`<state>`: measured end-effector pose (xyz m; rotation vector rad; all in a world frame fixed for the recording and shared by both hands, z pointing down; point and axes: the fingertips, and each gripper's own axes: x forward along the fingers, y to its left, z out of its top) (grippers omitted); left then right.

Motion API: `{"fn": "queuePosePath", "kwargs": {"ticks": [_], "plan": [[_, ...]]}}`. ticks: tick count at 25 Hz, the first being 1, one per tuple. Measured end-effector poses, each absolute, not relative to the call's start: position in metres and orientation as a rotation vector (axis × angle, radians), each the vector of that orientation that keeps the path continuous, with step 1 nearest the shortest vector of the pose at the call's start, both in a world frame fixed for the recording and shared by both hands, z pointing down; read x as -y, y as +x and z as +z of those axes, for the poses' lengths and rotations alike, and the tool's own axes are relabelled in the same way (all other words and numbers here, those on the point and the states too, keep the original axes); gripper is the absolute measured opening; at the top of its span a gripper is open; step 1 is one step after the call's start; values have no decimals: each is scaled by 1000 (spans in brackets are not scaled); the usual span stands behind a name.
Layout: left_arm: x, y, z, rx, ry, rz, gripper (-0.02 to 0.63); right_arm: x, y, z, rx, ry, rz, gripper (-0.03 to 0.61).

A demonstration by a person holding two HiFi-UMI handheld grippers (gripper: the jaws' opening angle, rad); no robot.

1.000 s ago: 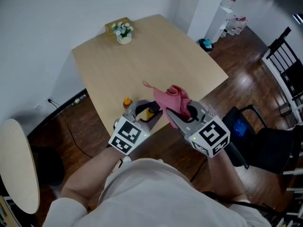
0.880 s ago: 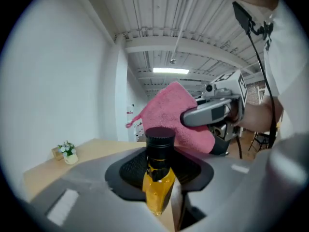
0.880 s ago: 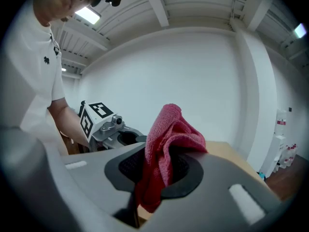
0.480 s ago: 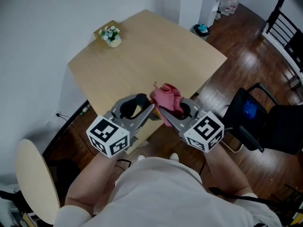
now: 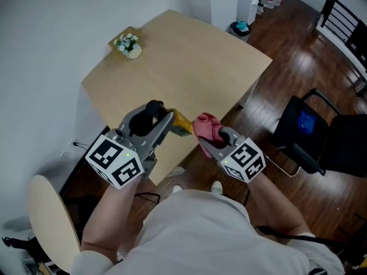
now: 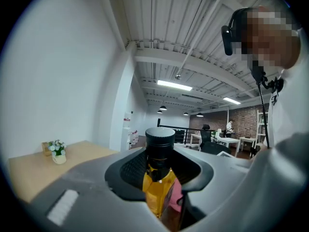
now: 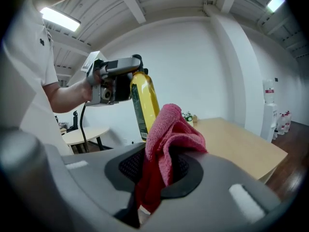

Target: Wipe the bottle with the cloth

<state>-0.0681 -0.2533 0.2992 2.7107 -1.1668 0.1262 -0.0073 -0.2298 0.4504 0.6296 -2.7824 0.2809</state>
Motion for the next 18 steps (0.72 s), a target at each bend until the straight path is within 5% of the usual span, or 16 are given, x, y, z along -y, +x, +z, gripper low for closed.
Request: {"fn": "queuePosePath", "kwargs": {"ticks": [9,18], "plan": [[253,-51,314,1196,2676,182,155,178,-21,337,2949,483,-31,75],[242,-22,306,1165,2678,130,155,178,-2,432,2836,529,209,75]]}}
